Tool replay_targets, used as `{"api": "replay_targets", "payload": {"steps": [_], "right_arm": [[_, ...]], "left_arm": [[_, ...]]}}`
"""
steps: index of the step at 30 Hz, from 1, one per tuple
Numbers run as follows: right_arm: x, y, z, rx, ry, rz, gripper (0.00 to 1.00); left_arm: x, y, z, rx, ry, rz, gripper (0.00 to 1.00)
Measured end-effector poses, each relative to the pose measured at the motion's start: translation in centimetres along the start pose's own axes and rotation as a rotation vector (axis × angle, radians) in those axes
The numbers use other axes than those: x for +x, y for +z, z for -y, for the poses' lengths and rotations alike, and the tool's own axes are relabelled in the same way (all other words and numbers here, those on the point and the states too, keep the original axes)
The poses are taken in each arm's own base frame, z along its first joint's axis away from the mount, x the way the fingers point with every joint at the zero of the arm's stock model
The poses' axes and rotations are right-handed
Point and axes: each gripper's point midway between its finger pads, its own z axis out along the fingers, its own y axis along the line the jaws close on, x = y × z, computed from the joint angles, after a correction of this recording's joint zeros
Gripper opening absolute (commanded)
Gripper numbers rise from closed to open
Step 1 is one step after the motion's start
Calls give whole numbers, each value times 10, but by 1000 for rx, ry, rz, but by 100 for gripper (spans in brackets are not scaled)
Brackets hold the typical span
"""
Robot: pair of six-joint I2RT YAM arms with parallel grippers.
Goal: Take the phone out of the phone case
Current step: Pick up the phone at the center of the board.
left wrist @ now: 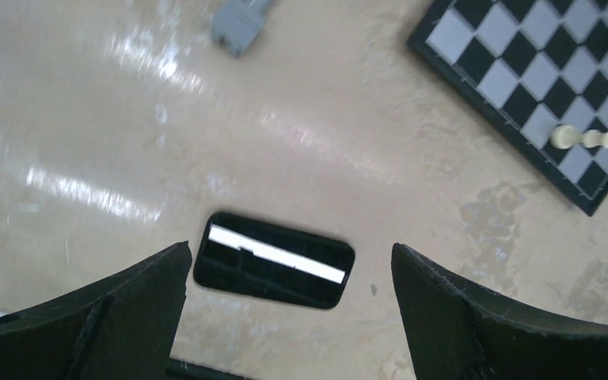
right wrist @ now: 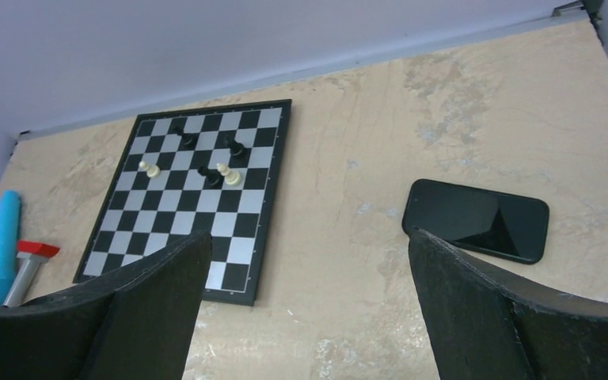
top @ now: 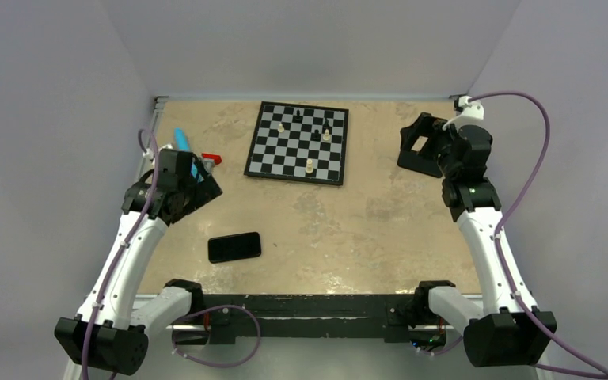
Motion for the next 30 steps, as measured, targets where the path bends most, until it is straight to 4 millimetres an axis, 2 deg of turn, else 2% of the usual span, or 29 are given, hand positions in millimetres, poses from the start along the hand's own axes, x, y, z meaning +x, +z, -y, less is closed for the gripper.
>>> {"api": "replay_targets", "payload": {"steps": [2,6,8,11,16,18,21,30], "right_arm": [[1,0,-3,-19,0,0,99],[3,0,-11,-64,2,-4,99],[2,-1,-15,-82,2,-2,99],[4,0,-19,-104,1,-4,99],[12,0,-28,-141,-2,-21,99],[12,-1,-31,-153,-4,-21,99],[13,-1,-35,-167,-6,-23,99],[13,-2,-38,-179,-7,-25,99]], "left_arm": [[27,-1,-18,-90,-87,-95,100],[73,-5,-33,-192,-242,-258,100],[102,-6,-35,-229,-356,-360,100],[132,-7,-34,-254,-537,-449,100],[172,1,-32,-295,-817,-540,100],[177,7,-31,-322,-893,-554,100],[174,18,-22,-335,-987,-554,100],[172,45,-14,-371,-1106,-541,100]]}}
